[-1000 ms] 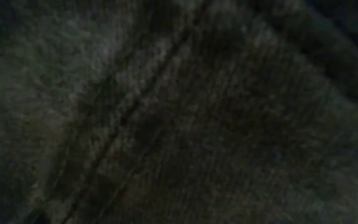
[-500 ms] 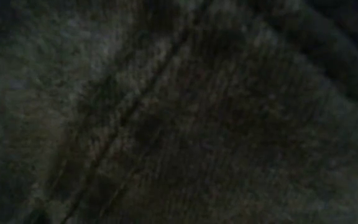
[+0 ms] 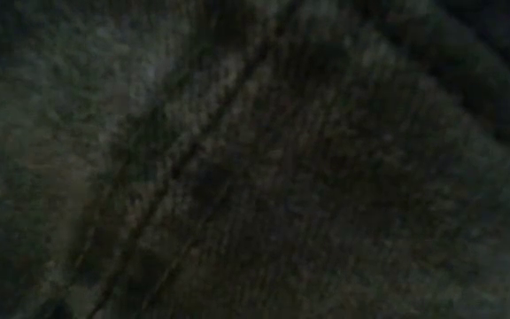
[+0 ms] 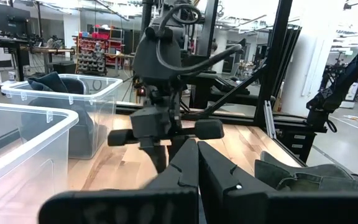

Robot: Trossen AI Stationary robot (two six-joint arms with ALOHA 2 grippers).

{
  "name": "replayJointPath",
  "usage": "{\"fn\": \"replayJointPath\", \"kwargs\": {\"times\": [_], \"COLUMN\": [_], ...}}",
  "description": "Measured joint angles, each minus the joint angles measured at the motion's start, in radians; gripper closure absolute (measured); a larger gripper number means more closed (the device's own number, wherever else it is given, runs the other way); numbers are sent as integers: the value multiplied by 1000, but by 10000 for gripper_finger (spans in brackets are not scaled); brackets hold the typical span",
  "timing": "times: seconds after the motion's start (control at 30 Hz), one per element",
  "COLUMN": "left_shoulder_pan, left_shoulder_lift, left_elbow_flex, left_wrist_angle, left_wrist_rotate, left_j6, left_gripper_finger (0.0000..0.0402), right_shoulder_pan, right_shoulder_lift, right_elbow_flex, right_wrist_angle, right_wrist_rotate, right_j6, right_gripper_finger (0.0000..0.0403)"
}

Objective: Pick & Place hat
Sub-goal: Put the blue cap into the right transparent bin

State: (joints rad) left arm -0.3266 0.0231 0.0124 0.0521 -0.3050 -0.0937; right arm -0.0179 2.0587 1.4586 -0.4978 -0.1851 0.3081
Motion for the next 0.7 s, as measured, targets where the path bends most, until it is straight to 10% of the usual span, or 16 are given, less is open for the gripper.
{"fn": "replayJointPath", "kwargs": {"times": [0.7], "left_shoulder_pan": [0], "left_shoulder_lift": [0], "left_elbow_flex": [0], "left_wrist_angle": [0], "left_wrist_rotate": [0], "left_j6": [0], "left_gripper_finger": [401], "right_shoulder_pan": [23], "right_shoulder_lift": [-245], "right_elbow_flex": [254], "right_wrist_angle": [-563], "right_wrist_rotate": [195], "right_j6": [-103], "right_gripper_finger": [390]}}
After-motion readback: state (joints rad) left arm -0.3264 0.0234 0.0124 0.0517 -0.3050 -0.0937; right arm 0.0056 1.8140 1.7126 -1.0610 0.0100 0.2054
